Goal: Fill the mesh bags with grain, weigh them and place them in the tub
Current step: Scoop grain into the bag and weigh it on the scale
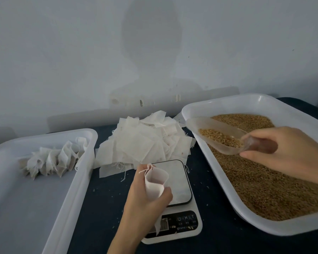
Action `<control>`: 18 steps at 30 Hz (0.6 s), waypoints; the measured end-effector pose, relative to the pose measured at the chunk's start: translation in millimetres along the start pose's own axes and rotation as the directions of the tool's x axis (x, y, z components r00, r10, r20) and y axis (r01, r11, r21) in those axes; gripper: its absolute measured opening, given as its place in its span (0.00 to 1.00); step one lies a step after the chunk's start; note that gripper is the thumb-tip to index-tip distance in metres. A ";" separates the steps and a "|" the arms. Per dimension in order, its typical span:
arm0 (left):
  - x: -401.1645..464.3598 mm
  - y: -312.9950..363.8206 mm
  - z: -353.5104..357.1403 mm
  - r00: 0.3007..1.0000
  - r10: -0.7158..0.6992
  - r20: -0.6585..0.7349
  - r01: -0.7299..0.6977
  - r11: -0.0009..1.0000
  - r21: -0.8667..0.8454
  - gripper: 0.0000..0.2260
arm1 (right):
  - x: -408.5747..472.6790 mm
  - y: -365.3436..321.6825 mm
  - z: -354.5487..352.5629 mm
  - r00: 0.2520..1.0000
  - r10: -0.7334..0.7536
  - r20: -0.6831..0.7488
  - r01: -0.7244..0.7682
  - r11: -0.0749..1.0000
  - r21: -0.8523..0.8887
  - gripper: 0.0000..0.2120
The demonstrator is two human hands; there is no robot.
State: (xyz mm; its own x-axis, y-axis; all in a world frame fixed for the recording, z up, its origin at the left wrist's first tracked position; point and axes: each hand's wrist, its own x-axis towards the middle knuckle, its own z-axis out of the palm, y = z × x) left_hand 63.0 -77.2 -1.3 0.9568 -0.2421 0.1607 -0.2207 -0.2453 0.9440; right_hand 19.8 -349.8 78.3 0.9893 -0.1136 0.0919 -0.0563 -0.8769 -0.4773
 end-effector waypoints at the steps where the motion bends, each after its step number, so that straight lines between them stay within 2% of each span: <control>1: 5.5 -0.1 0.1 1.000 -0.004 -0.001 0.004 1.000 0.018 0.11 | 0.7 -6.4 -3.2 1.000 -0.025 0.018 0.026 1.000 -0.010 0.04; 7: 28.1 0.7 3.7 0.999 0.013 0.044 -0.017 0.995 0.098 0.16 | 8.3 -38.8 -20.6 0.967 -0.132 0.219 0.146 0.988 -0.050 0.16; 11: 30.3 1.8 4.0 0.995 0.029 0.098 -0.039 0.994 0.102 0.17 | 17.7 -48.1 -27.5 0.944 -0.113 0.311 0.172 0.970 -0.170 0.20; 18: 29.5 -3.1 2.7 0.989 0.071 0.129 -0.082 0.993 0.089 0.14 | 30.4 -58.4 -41.8 0.916 -0.076 0.394 0.197 0.941 -0.275 0.18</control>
State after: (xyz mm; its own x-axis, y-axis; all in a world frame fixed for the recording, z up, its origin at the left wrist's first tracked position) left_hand 91.4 -86.1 -0.3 0.9063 -0.3783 0.1883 -0.3148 -0.3074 0.8980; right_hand 47.5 -321.6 145.5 0.9635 0.1471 -0.2237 0.1048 -0.9761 -0.1905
